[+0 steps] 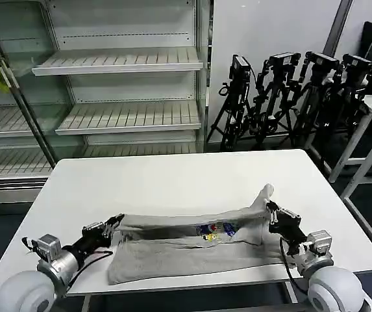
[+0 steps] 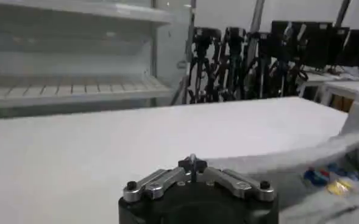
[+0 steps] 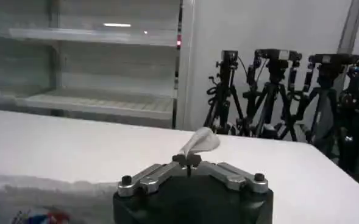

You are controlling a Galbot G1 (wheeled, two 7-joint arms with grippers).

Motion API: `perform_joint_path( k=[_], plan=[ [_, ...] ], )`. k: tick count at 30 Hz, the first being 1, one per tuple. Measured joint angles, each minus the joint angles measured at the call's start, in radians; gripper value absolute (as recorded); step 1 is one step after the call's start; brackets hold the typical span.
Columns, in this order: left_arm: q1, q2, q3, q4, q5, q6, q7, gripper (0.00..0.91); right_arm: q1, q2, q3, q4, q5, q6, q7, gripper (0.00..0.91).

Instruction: Fold and organize the clothes.

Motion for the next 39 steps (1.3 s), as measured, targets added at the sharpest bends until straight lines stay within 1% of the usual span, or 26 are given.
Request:
perform_joint_path(
  k=[1, 2, 4, 12, 13, 14, 15, 16, 17, 27, 34, 39],
  plan=[
    [0.007, -0.001, 0.001, -0.001, 0.004, -0.001, 0.0, 0.03, -0.002, -0.002, 0.003, -0.001, -0.001, 0.0, 0.0, 0.0],
    [0.013, -0.002, 0.002, -0.001, 0.008, -0.001, 0.001, 0.04, -0.003, -0.005, 0.006, -0.002, -0.001, 0.0, -0.001, 0.0],
    [0.024, -0.005, 0.005, -0.002, 0.015, -0.003, 0.003, 0.03, -0.007, -0.009, 0.009, -0.003, -0.002, -0.001, -0.001, 0.0],
    [0.049, -0.012, 0.014, 0.001, 0.036, -0.005, 0.005, 0.04, -0.034, -0.022, 0.005, -0.003, -0.02, -0.016, -0.007, 0.0],
    [0.051, -0.012, 0.015, 0.001, 0.039, -0.005, 0.005, 0.05, -0.038, -0.023, 0.005, -0.003, -0.024, -0.018, -0.007, 0.03],
    [0.053, -0.013, 0.016, 0.002, 0.041, -0.005, 0.005, 0.05, -0.042, -0.024, 0.005, -0.003, -0.027, -0.021, -0.007, 0.292],
    [0.056, -0.013, 0.017, 0.002, 0.043, -0.005, 0.005, 0.514, -0.046, -0.026, 0.005, -0.003, -0.031, -0.024, -0.007, 0.887],
    [0.058, -0.013, 0.017, 0.002, 0.044, -0.005, 0.005, 0.816, -0.051, -0.029, 0.007, -0.002, -0.035, -0.028, -0.006, 0.907],
    [0.06, -0.014, 0.018, 0.001, 0.046, -0.005, 0.005, 0.907, -0.054, -0.031, 0.008, -0.001, -0.038, -0.031, -0.005, 0.907],
    [0.093, -0.006, 0.001, -0.02, 0.059, 0.001, 0.003, 0.907, -0.113, -0.056, 0.056, 0.033, -0.072, -0.079, 0.015, 0.907],
    [0.116, 0.011, -0.033, -0.034, 0.065, 0.001, -0.009, 0.907, -0.174, -0.062, 0.13, 0.085, -0.081, -0.113, 0.043, 0.907],
    [0.13, 0.019, -0.079, -0.051, 0.046, 0.013, -0.028, 0.907, -0.184, -0.053, 0.192, 0.13, -0.07, -0.131, 0.067, 0.907]
  ],
)
